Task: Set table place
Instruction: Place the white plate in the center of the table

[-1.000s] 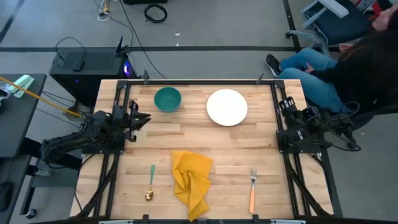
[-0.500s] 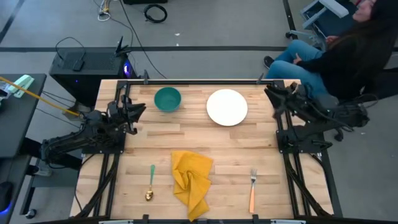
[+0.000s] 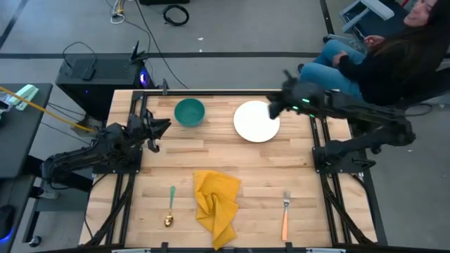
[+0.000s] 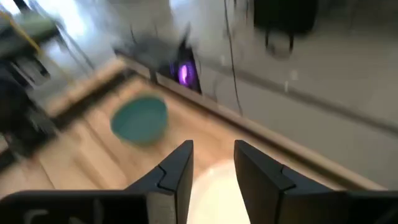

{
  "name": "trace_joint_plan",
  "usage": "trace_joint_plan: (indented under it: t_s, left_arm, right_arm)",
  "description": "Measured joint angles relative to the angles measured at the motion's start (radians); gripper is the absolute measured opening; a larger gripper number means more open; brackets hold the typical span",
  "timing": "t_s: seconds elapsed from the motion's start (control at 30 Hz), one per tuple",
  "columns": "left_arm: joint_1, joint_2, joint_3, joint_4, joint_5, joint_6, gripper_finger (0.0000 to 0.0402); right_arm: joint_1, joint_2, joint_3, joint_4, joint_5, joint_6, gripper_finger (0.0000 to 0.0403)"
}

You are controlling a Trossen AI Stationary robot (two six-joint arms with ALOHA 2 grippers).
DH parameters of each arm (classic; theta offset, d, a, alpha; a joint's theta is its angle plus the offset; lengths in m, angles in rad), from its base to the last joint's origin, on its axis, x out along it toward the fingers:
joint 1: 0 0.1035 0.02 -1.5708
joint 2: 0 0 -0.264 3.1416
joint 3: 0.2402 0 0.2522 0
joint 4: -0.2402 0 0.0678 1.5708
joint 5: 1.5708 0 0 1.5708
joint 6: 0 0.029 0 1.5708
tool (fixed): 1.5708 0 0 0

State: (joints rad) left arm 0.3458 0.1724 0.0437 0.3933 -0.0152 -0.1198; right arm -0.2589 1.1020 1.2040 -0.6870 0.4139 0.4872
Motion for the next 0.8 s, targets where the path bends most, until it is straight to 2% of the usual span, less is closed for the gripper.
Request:
trace_joint_plan:
  t_s: [0.23,0.43,0.53,0.8]
  left_arm:
    - [0.0,0.049,0.001,-0.002,0.0,0.001,0.0079]
    - [0.0,0.057,0.001,-0.001,-0.006,0.053,0.008]
    - [0.0,0.057,0.001,-0.004,-0.015,0.057,0.0082]
    - [0.007,0.057,0.003,-0.11,-0.029,0.015,0.0078]
  right_arm:
    - [-0.268,0.227,-0.006,-0.026,-0.274,0.01,0.0124]
    - [-0.387,0.38,-0.006,-0.025,-0.47,-0.004,0.0124]
    - [-0.402,0.432,-0.006,-0.024,-0.513,-0.009,0.0124]
    - [-0.365,0.502,-0.006,-0.014,-0.528,0.011,0.0124]
